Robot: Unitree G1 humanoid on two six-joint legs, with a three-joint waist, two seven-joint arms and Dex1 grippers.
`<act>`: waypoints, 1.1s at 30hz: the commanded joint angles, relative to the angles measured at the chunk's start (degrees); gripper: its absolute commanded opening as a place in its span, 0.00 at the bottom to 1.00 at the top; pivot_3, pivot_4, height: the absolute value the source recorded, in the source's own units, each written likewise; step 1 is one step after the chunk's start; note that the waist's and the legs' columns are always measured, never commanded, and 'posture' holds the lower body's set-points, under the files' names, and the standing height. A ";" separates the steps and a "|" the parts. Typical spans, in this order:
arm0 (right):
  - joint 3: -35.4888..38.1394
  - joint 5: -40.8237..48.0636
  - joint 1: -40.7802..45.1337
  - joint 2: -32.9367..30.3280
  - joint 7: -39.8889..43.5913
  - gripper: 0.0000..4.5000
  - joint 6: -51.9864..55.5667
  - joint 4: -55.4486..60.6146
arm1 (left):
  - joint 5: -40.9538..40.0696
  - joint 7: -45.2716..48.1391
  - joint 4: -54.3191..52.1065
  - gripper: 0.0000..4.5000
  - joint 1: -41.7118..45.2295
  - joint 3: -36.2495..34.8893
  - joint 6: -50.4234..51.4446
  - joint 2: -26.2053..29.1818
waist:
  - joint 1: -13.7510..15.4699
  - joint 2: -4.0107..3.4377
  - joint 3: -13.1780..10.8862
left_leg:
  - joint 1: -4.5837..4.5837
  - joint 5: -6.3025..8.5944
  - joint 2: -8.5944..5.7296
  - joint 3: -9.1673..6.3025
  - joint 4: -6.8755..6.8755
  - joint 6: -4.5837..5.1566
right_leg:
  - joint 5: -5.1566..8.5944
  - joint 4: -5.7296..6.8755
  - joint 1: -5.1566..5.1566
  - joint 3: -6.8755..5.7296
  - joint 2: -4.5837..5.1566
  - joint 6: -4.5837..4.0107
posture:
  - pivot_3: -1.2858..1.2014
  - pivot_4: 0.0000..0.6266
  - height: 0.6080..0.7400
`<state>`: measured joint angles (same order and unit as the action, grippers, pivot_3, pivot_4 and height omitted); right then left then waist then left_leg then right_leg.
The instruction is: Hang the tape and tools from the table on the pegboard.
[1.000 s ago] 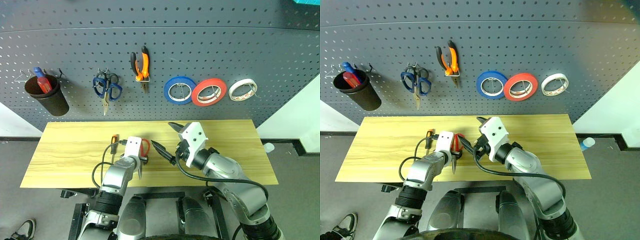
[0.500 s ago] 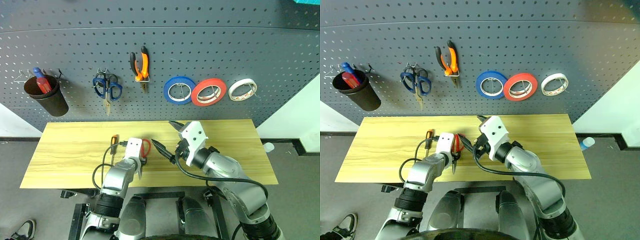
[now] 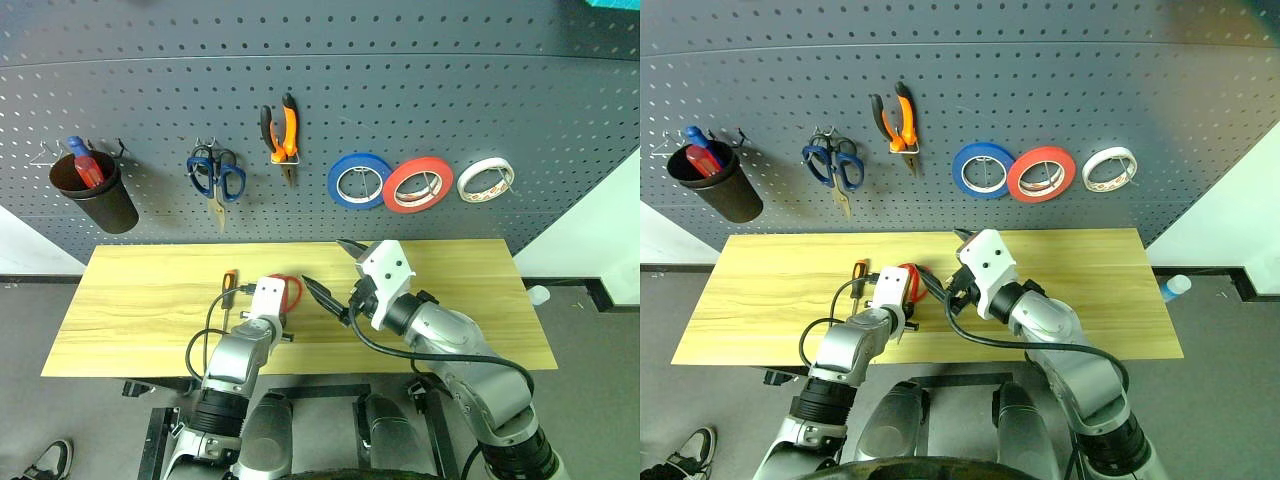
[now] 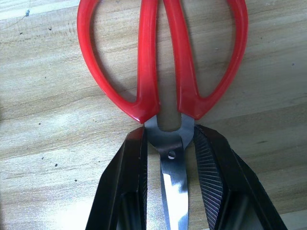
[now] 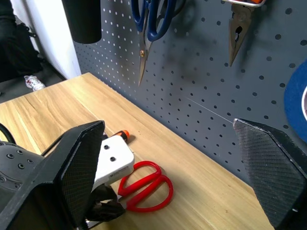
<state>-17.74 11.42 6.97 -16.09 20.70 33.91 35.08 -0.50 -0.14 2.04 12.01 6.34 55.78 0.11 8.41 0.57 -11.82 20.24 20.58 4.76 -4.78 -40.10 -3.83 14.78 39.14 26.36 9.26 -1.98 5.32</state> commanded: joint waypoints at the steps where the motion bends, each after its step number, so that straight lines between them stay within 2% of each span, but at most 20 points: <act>1: -0.18 -0.23 0.50 0.55 0.13 1.00 -1.43 0.86 | 0.84 1.61 1.69 0.23 -1.34 2.54 -0.92 1.13 | -0.01 -0.01 0.01 | 0.00 0.00 0.00 0.00 0.00 0.00 | 0.00 0.00 0.00 0.00 0.00 0.00 | 0.63 0.25 0.52; 5: -0.33 -0.50 0.49 0.51 0.18 1.00 -1.70 0.48 | 2.60 3.63 -1.75 0.23 -2.50 7.41 -3.50 3.96 | -0.01 -0.01 0.01 | 0.00 0.00 0.00 0.00 0.01 0.00 | 0.04 0.00 0.08 0.00 0.00 0.06 | 0.63 0.24 0.52; 12: -0.03 -0.83 1.19 0.95 0.18 1.00 -2.04 -0.50 | 4.85 6.32 -10.77 0.23 -6.63 11.56 -9.56 9.13 | 0.01 0.01 0.00 | 0.14 0.01 0.02 0.00 0.06 0.00 | 0.02 -0.08 0.24 0.00 0.00 0.03 | 0.63 0.23 0.52; 18: 0.16 -1.35 1.39 0.96 0.43 1.00 -2.75 -1.40 | 7.22 7.00 -15.09 0.23 -9.63 13.40 -17.75 12.10 | 0.06 0.01 0.00 | 0.15 0.00 0.02 0.00 0.06 0.00 | 0.02 -0.09 0.25 0.02 0.00 0.03 | 0.63 0.22 0.52; 23: 0.34 -1.79 1.95 1.23 0.40 1.00 -3.65 -2.55 | 7.47 7.81 -16.66 0.23 -11.30 13.36 -21.74 12.23 | 0.05 0.01 0.00 | 0.16 0.01 0.02 0.00 0.07 0.01 | 0.03 -0.10 0.25 0.02 0.00 0.03 | 0.63 0.20 0.52; 33: 0.68 -2.64 3.23 1.52 1.05 1.00 -6.12 -5.74 | 13.44 6.63 -17.04 0.23 -14.17 14.12 -40.50 16.32 | 0.19 0.03 0.22 | 0.16 0.01 0.02 0.01 0.06 0.01 | 0.02 -0.10 0.25 0.02 0.00 0.03 | 0.64 0.16 0.52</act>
<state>-17.51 9.03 9.35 -15.08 21.52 29.48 28.75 11.31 7.14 -13.11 -1.64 19.75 18.77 16.28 8.61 0.60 -11.60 20.40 20.59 4.77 -4.77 -40.04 -3.83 14.80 39.03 26.60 9.28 -1.98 5.34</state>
